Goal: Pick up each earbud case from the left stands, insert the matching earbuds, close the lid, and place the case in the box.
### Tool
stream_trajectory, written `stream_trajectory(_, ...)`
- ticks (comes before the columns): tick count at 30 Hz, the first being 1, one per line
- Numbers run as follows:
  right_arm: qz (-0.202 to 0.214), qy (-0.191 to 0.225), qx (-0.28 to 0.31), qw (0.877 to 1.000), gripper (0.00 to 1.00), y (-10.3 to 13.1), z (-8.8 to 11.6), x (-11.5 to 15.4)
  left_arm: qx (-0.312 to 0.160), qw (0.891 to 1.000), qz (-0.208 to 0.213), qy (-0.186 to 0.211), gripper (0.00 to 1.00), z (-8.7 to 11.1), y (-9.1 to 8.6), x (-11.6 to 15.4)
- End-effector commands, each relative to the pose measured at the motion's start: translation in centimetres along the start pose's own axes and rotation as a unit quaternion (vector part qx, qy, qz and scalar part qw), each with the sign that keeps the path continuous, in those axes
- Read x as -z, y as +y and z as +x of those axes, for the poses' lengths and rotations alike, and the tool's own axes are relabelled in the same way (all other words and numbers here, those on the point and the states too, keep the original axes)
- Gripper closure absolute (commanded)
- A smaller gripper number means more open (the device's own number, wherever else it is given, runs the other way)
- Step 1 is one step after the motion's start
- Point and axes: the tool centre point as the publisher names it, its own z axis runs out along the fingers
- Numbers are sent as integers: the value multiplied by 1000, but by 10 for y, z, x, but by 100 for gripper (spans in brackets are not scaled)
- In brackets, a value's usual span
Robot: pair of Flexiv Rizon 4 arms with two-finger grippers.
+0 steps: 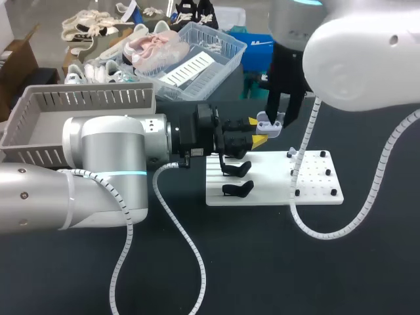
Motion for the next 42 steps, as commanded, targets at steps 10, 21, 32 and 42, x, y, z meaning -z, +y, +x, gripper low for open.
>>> stream_trajectory(10, 1, 3, -9, 1000, 100, 19, -11, -9, -1, 1000, -2, 0, 100, 1, 0, -1)
stream_trajectory(21, 5, 2, -24, 1000, 100, 11, -22, -16, -1, 1000, -2, 0, 100, 1, 0, -1)
stream_trajectory(32, 2, 8, -26, 1000, 100, 8, -26, -22, -1, 1000, -2, 0, 100, 1, 0, -1)
stream_trajectory(42, 5, 13, -22, 1000, 100, 8, -30, -25, -1, 1000, -2, 0, 100, 1, 0, -1)
